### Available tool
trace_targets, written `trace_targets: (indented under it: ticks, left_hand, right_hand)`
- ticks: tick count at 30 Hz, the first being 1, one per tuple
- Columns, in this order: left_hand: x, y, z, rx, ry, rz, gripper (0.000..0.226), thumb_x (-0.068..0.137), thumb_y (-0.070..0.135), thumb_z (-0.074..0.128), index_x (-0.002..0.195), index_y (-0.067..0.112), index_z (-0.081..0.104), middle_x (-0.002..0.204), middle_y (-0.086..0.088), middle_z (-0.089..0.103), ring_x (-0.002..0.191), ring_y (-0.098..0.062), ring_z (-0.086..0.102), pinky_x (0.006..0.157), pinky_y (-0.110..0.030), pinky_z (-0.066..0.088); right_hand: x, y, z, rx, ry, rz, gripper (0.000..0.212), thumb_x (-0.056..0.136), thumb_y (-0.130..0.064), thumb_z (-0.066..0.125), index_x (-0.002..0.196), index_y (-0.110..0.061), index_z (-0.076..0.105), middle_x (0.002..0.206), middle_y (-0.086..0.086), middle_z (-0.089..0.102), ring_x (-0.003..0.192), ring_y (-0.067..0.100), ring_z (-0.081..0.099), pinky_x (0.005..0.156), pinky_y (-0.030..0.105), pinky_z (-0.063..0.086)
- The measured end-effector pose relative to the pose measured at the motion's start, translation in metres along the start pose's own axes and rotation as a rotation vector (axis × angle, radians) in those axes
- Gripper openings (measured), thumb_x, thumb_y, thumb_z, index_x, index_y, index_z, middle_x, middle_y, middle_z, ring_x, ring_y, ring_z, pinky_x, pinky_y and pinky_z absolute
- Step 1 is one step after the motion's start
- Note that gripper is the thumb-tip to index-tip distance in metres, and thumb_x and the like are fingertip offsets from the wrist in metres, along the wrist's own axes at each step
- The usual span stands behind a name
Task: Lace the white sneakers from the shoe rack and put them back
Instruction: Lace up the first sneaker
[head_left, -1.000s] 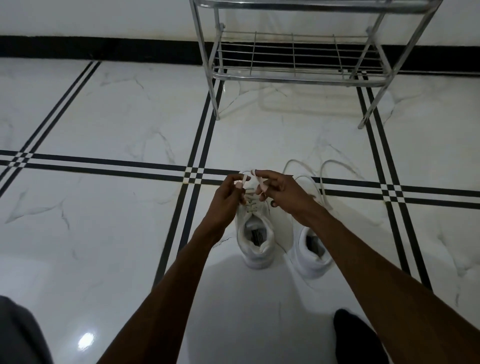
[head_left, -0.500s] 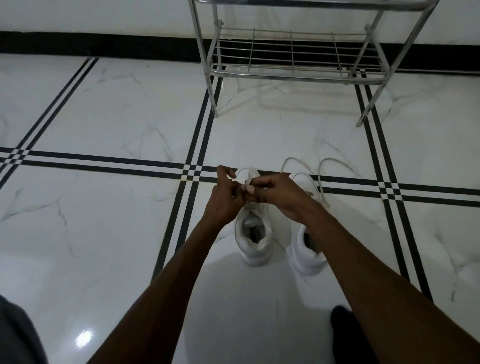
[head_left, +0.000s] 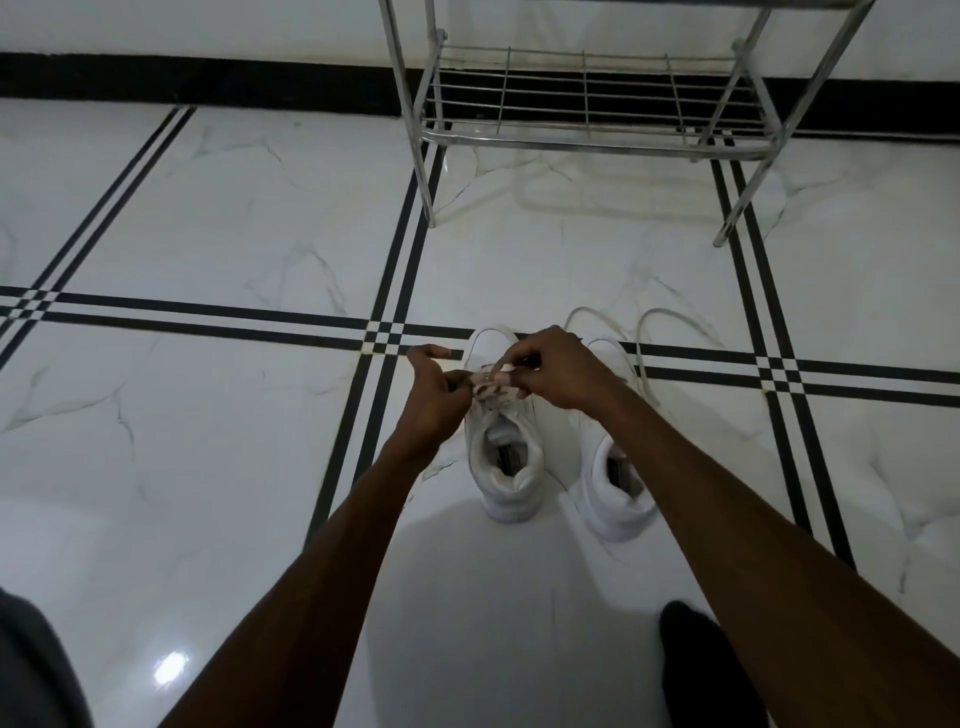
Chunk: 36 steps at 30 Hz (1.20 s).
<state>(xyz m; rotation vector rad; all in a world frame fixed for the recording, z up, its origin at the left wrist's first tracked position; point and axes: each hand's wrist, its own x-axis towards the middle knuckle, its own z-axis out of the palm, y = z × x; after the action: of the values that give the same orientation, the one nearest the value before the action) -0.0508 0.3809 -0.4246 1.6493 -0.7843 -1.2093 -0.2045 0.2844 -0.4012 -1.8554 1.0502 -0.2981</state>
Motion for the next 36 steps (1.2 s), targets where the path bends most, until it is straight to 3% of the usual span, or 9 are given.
trace_targets:
  ticks: [6,11,16,20,24,28,30,32,36]
  left_hand:
    - [-0.005,0.003,0.004,-0.002,0.053,0.001,0.061,0.101,0.009,0.057,0.146,0.013,0.016,0.117,-0.015,0.074,0.104,-0.019,0.071,0.086,-0.022,0.050]
    - [-0.008,0.005,0.004,0.017,-0.020,0.009,0.084,0.097,-0.007,0.049,0.159,0.013,-0.004,0.132,-0.009,0.068,0.118,-0.021,0.067,0.109,-0.042,0.048]
    - [-0.003,-0.001,0.003,0.246,0.020,0.103,0.067,0.089,0.010,0.065,0.145,0.036,0.039,0.113,-0.001,0.075,0.100,-0.019,0.073,0.099,-0.062,0.050]
    - [-0.005,0.002,0.001,0.619,0.247,0.264,0.016,0.091,0.028,0.066,0.100,0.034,0.076,0.089,0.013,0.076,0.091,-0.003,0.066,0.099,-0.047,0.030]
    - [-0.016,0.001,-0.017,0.684,0.345,0.158,0.023,0.084,0.009,0.065,0.089,0.027,0.077,0.075,0.019,0.069,0.089,-0.001,0.059,0.090,-0.041,0.021]
    - [-0.023,-0.006,-0.031,0.629,0.321,0.082,0.016,0.086,0.007,0.068,0.088,0.020,0.076,0.073,0.016,0.068,0.076,0.003,0.059,0.092,-0.040,0.039]
    - [-0.027,-0.005,-0.031,0.547,0.309,0.028,0.015,0.089,0.001,0.065,0.092,0.011,0.076,0.082,0.006,0.073,0.068,0.003,0.058,0.074,-0.022,0.052]
    - [-0.031,-0.006,-0.031,0.512,0.324,-0.012,0.014,0.092,0.002,0.064,0.094,0.008,0.077,0.087,0.001,0.076,0.063,0.000,0.057,0.048,-0.008,0.041]
    - [-0.030,-0.014,-0.030,0.376,0.361,-0.048,0.016,0.088,0.001,0.063,0.093,0.009,0.077,0.091,-0.006,0.078,0.069,-0.005,0.060,0.057,-0.022,0.039]
  right_hand:
    - [0.002,-0.005,0.008,-0.275,0.186,-0.088,0.010,0.066,-0.010,0.080,0.073,-0.017,0.079,0.073,0.003,0.076,0.069,0.017,0.069,0.065,0.039,0.060]
    - [-0.001,-0.004,0.022,-0.030,0.345,-0.030,0.005,0.068,-0.008,0.079,0.070,-0.012,0.078,0.074,0.000,0.077,0.068,0.006,0.069,0.065,0.015,0.054]
    - [-0.004,-0.001,0.020,0.197,0.309,0.105,0.010,0.070,-0.012,0.085,0.078,-0.010,0.079,0.083,0.003,0.079,0.077,0.014,0.074,0.069,0.025,0.058]
    - [-0.002,0.012,0.003,0.230,0.232,0.290,0.015,0.066,-0.017,0.089,0.078,-0.013,0.080,0.088,0.004,0.079,0.084,0.020,0.075,0.067,0.032,0.059]
    - [0.001,0.029,-0.009,-0.071,0.274,0.522,0.029,0.070,-0.023,0.078,0.090,-0.002,0.076,0.097,0.014,0.076,0.091,0.026,0.071,0.065,0.027,0.056]
    - [-0.002,0.029,-0.002,-0.294,0.311,0.546,0.031,0.066,-0.028,0.071,0.088,-0.006,0.066,0.102,0.015,0.072,0.092,0.030,0.070,0.045,0.019,0.025]
    - [-0.006,0.024,0.002,-0.373,0.322,0.505,0.021,0.072,-0.024,0.069,0.083,-0.009,0.058,0.104,0.015,0.070,0.094,0.031,0.069,0.049,0.022,0.031]
    - [-0.012,0.020,0.006,-0.411,0.348,0.468,0.018,0.074,-0.017,0.069,0.084,-0.008,0.057,0.102,0.017,0.069,0.094,0.033,0.069,0.061,0.026,0.041]
    - [-0.017,0.028,0.007,-0.425,0.374,0.396,0.018,0.076,-0.009,0.067,0.083,-0.010,0.051,0.095,0.015,0.064,0.095,0.032,0.067,0.070,0.027,0.046]
